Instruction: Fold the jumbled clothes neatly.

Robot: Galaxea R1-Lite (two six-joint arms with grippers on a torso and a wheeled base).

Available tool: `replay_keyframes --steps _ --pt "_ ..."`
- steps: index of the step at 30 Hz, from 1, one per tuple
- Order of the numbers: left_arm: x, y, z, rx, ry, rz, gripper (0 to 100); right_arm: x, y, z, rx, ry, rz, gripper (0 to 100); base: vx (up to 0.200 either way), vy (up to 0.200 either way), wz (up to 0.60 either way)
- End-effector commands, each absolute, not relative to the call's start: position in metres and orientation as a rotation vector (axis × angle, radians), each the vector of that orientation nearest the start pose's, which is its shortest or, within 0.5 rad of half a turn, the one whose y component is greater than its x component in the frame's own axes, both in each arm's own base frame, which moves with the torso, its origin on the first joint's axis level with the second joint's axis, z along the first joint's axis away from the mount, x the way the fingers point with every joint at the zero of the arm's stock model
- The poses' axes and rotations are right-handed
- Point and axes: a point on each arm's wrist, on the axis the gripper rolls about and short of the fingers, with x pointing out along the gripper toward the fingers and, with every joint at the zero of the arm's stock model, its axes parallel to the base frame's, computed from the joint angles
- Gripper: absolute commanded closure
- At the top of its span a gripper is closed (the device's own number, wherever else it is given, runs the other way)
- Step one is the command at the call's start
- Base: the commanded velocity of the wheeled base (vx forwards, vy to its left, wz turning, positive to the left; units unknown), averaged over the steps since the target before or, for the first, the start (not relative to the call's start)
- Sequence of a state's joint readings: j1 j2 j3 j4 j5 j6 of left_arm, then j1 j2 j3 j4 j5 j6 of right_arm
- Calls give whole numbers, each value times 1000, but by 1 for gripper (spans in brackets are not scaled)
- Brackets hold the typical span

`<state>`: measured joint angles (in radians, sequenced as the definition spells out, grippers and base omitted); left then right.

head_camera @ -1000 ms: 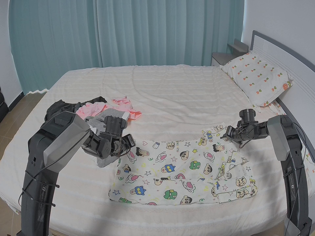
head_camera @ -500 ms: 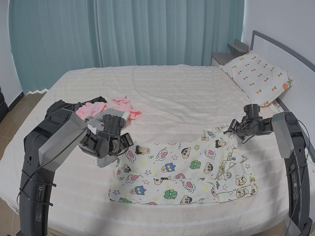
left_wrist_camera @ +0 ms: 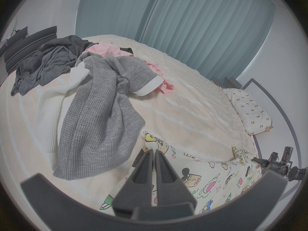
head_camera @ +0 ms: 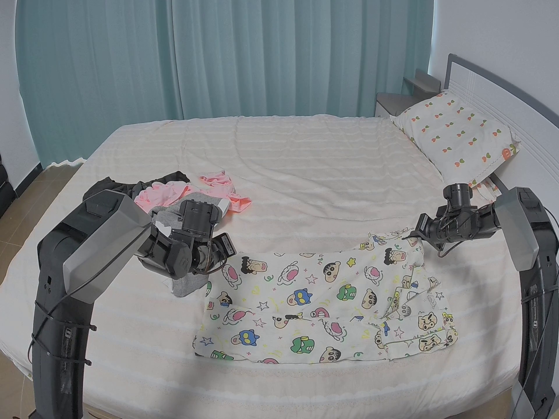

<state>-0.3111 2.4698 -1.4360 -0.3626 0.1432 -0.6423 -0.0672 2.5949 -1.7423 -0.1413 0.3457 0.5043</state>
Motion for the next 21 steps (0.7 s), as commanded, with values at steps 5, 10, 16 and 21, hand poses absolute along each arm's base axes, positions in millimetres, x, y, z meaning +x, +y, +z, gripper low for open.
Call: replay_keyframes --steps 5,10,16,21 --pt "447 -139 18 -476 668 56 100 491 -28 20 625 720 122 100 0 0 0" --pt "442 -138 23 -473 670 54 100 485 -32 27 632 721 172 100 0 0 0" --pt "439 -136 24 -471 676 56 100 473 -31 31 603 740 221 100 0 0 0" --pt "433 -134 30 -470 678 57 100 463 -32 40 611 749 262 100 0 0 0"
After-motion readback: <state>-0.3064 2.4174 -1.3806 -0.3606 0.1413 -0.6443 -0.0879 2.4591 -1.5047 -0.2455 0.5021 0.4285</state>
